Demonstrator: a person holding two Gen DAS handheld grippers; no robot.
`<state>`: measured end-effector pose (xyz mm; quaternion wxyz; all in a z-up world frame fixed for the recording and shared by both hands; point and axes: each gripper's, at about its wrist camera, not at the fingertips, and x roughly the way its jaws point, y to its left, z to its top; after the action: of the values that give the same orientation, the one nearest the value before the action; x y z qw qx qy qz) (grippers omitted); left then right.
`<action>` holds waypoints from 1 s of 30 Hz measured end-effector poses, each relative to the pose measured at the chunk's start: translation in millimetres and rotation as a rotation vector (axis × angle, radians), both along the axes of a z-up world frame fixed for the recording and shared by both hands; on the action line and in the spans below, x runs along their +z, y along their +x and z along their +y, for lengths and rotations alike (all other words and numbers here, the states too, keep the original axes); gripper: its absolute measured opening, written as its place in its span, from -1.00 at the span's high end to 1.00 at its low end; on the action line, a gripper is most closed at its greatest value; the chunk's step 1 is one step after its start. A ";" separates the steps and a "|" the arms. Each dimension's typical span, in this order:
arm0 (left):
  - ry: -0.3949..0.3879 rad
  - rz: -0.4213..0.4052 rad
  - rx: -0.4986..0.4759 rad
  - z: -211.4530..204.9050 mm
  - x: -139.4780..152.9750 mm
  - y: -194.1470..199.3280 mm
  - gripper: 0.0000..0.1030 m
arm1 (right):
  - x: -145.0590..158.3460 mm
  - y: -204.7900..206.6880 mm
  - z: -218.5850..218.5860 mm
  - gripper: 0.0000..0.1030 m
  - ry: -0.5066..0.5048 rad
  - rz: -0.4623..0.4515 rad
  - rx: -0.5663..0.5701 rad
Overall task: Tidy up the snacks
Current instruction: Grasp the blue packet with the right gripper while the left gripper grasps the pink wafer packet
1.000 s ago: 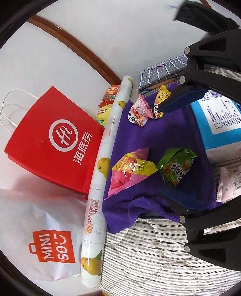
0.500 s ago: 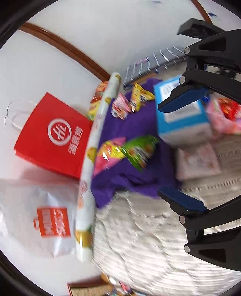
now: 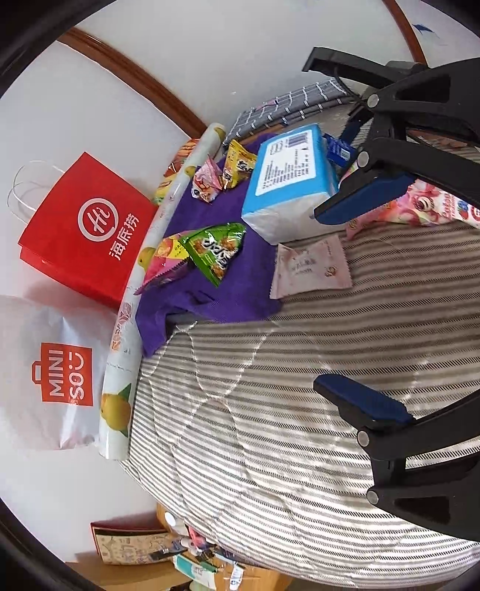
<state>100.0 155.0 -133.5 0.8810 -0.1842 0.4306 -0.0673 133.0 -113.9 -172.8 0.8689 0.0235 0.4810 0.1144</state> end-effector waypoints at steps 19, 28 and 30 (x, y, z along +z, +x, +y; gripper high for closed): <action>0.158 0.110 -0.042 -51.6 -45.4 46.6 -0.59 | 22.6 -29.0 -59.4 -0.07 0.071 -0.048 -0.040; 0.335 0.092 -0.048 -77.7 -48.5 57.4 -0.17 | 11.8 -33.6 -84.0 -0.07 0.101 -0.024 -0.072; 0.368 0.094 -0.061 -78.8 -46.7 52.9 -0.08 | 8.3 -33.7 -89.6 -0.07 0.109 -0.015 -0.079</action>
<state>152.8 76.2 -180.1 0.8762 -0.0096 0.4818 -0.0053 99.3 -203.5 -164.5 0.8737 0.0890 0.4664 0.1060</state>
